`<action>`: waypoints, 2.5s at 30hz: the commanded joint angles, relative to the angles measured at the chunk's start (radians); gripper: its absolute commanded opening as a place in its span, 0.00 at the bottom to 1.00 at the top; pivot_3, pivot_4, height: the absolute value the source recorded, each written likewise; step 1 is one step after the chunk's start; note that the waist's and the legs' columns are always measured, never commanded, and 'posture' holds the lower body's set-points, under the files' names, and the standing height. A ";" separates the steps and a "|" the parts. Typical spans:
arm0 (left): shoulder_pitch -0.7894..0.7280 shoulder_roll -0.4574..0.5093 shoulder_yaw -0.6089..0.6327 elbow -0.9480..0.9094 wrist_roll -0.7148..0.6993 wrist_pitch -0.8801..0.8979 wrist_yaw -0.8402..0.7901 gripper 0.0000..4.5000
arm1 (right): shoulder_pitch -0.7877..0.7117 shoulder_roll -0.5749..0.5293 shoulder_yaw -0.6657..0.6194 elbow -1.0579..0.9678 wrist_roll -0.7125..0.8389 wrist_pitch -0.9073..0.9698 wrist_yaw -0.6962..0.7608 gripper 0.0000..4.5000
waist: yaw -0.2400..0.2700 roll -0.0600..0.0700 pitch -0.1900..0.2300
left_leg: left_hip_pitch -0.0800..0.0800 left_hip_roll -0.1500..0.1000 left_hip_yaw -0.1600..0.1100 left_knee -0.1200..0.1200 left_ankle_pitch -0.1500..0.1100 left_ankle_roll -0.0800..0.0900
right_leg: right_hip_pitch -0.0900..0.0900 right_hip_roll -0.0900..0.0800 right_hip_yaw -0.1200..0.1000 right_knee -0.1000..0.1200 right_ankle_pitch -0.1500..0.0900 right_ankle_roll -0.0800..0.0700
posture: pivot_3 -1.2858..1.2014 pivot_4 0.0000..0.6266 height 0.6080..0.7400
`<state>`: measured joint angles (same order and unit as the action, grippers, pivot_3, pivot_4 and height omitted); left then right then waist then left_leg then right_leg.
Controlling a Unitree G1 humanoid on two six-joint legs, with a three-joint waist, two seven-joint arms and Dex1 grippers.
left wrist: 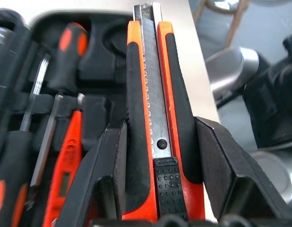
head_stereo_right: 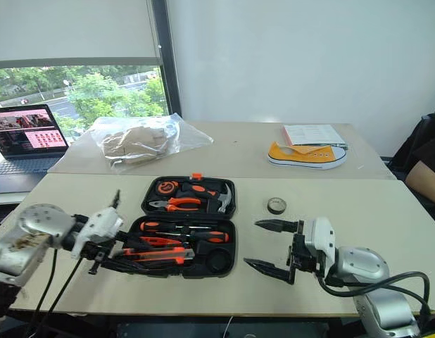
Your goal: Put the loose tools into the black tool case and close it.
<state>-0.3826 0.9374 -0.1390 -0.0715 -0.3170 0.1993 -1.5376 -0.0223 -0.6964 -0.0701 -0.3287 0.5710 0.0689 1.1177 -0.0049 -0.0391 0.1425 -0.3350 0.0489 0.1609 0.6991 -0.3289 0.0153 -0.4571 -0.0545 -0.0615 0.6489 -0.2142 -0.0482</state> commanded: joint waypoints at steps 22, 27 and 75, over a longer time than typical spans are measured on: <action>-0.133 -0.150 -0.155 0.122 0.175 -0.064 0.033 0.38 | 0.037 0.025 -0.028 -0.101 0.019 0.033 -0.066 1.00 | 0.021 0.000 0.000 | -0.001 -0.001 -0.001 0.005 -0.002 0.007 | 0.002 -0.003 0.000 -0.001 0.001 0.003 | 0.52 0.24 1.00; -0.136 -0.136 -0.149 0.127 0.210 -0.040 0.047 0.49 | 0.031 0.020 -0.031 -0.100 0.022 0.038 -0.065 1.00 | 0.024 0.000 0.000 | -0.002 -0.002 -0.001 0.006 -0.004 0.009 | 0.002 -0.005 0.000 -0.001 0.000 0.005 | 0.52 0.24 1.00; 0.029 -0.187 -0.122 0.300 0.228 -0.219 0.173 0.01 | 0.028 0.051 -0.028 -0.080 -0.015 0.015 -0.097 1.00 | 0.015 0.011 -0.006 | 0.010 -0.001 -0.002 0.004 -0.009 0.018 | 0.021 -0.006 0.000 -0.004 -0.004 0.012 | 0.52 0.24 1.00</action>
<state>-0.3958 0.7395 -0.2197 0.1705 -0.1611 -0.0472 -1.3865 0.0060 -0.6426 -0.0629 -0.3719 0.5527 0.0970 1.0285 0.0100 -0.0278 0.1360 -0.3211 0.0480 0.1590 0.7019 -0.3388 0.0349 -0.4357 -0.0609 -0.0613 0.6447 -0.2192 -0.0340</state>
